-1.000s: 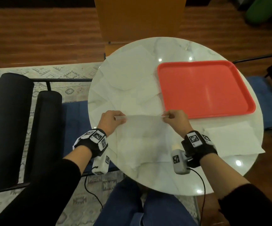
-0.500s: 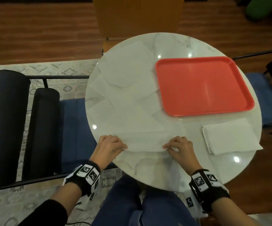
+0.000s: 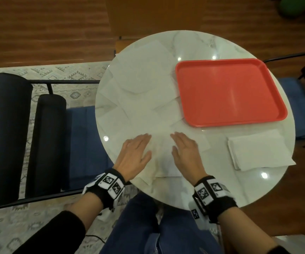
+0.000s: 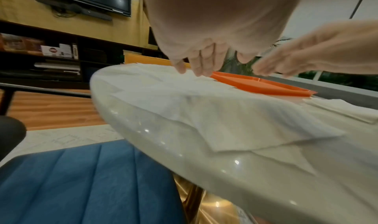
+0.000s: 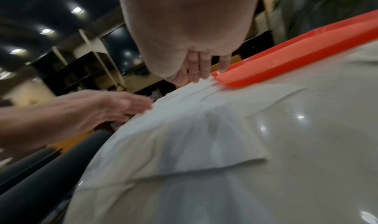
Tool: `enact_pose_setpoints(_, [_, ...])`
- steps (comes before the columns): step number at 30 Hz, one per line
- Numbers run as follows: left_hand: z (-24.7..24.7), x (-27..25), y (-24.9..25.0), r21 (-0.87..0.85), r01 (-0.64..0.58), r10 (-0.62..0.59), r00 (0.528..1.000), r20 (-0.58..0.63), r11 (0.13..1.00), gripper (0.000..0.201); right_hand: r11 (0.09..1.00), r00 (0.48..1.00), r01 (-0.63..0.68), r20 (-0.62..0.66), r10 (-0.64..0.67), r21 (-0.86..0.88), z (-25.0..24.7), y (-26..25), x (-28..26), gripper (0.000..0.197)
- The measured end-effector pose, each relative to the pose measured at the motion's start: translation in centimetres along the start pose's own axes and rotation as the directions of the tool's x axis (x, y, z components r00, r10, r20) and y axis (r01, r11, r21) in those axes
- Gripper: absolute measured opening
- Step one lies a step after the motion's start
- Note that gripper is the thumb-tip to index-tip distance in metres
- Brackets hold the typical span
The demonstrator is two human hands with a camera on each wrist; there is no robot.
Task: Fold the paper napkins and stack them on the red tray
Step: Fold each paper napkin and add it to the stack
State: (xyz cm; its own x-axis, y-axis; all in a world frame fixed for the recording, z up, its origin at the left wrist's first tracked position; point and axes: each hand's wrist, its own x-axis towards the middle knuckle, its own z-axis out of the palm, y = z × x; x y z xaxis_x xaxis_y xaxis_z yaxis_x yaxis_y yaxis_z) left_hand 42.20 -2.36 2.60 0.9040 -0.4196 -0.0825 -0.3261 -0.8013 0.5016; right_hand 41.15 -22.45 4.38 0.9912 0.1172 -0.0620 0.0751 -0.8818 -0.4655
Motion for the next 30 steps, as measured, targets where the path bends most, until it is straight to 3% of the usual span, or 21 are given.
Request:
enact_pose_setpoints(2, [1.9,0.2,0.7,0.162,0.011,-0.034,0.990,0.139,0.987,0.063,0.998,0.973,0.051,0.227,-0.040,-0.041,1.7,-1.6,0.2,0.051])
enact_pose_setpoints(4, [3.5,-0.4,0.9,0.266,0.008,-0.058,0.982,0.180,0.964,0.061,0.996,0.916,0.057,0.399,-0.027,-0.063,3.2,-2.2,-0.3,0.054])
enact_pose_setpoints(7, [4.9,-1.4,0.1,0.282,0.041,-0.101,0.974,0.202,0.959,0.061,0.992,0.875,0.046,0.484,0.017,-0.118,4.2,-1.0,-1.4,0.058])
enact_pose_setpoints(10, [5.3,-1.8,-0.7,0.293,0.050,-0.114,0.972,0.206,0.955,0.068,0.979,0.881,0.050,0.470,0.050,-0.197,3.8,1.2,-2.1,0.066])
enact_pose_setpoints(14, [5.4,-1.8,-1.0,0.313,0.041,-0.107,0.975,0.197,0.949,0.070,0.962,0.889,-0.146,0.397,0.230,-0.231,1.9,4.4,-2.7,0.058])
enact_pose_setpoints(17, [5.3,-1.7,-0.9,0.296,0.050,-0.108,0.977,0.183,0.954,0.070,0.927,0.881,-0.245,0.334,0.335,-0.283,1.2,5.1,-2.8,0.064])
enact_pose_setpoints(19, [5.5,-1.7,-0.9,0.281,0.066,-0.121,0.975,0.185,0.958,0.070,0.939,0.906,-0.217,0.303,0.296,-0.267,1.5,4.0,-2.3,0.070])
enact_pose_setpoints(23, [5.3,-1.6,-0.6,0.314,0.058,-0.117,0.978,0.172,0.948,0.069,0.962,0.935,-0.052,0.325,0.141,-0.268,2.5,1.3,-1.2,0.062])
enact_pose_setpoints(28, [3.4,-0.3,0.3,0.366,0.070,-0.076,0.997,0.001,0.928,0.051,0.965,0.925,-0.091,0.337,0.174,-0.247,2.4,0.5,-0.4,0.055])
enact_pose_setpoints(30, [2.4,0.7,0.9,0.354,0.095,-0.098,0.995,-0.008,0.930,0.044,0.966,0.928,-0.094,0.330,0.172,-0.240,2.3,0.3,-0.4,0.053])
